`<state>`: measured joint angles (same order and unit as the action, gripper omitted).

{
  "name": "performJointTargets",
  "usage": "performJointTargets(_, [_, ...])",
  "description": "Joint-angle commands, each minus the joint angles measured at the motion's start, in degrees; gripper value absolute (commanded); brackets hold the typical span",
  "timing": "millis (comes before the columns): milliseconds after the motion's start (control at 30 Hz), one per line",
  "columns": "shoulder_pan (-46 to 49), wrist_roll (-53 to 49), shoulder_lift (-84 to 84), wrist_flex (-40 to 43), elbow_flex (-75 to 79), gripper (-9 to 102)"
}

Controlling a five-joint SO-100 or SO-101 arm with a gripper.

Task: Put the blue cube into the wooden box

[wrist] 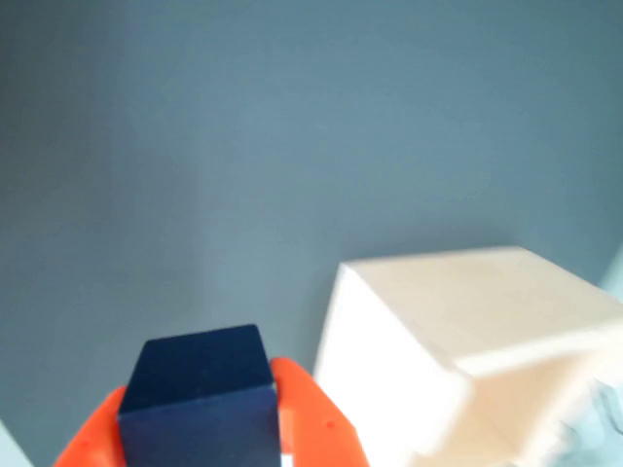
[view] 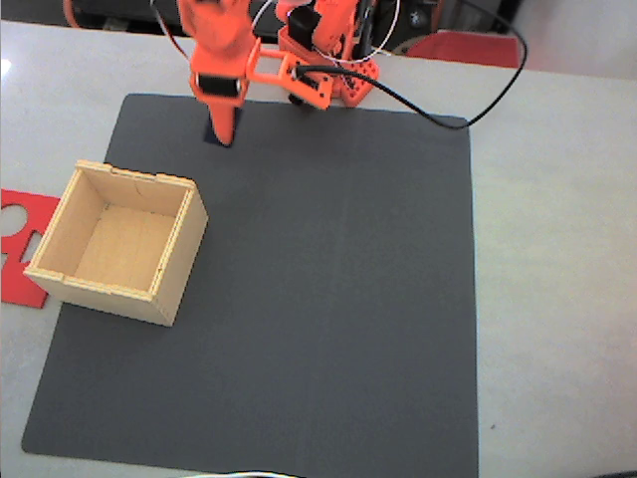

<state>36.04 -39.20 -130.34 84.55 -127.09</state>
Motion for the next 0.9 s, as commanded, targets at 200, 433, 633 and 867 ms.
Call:
performJointTargets(200, [-2.90, 0.70, -13.36, -11.16, 4.48, 0])
performJointTargets(433, [-1.93, -0.09, -5.10, -31.64, 4.92, 0])
performJointTargets(633, [-2.20, 1.49, 5.80, -39.20, 10.99, 0])
performJointTargets(867, [-1.58, 4.57, 20.83, -39.02, 22.76, 0])
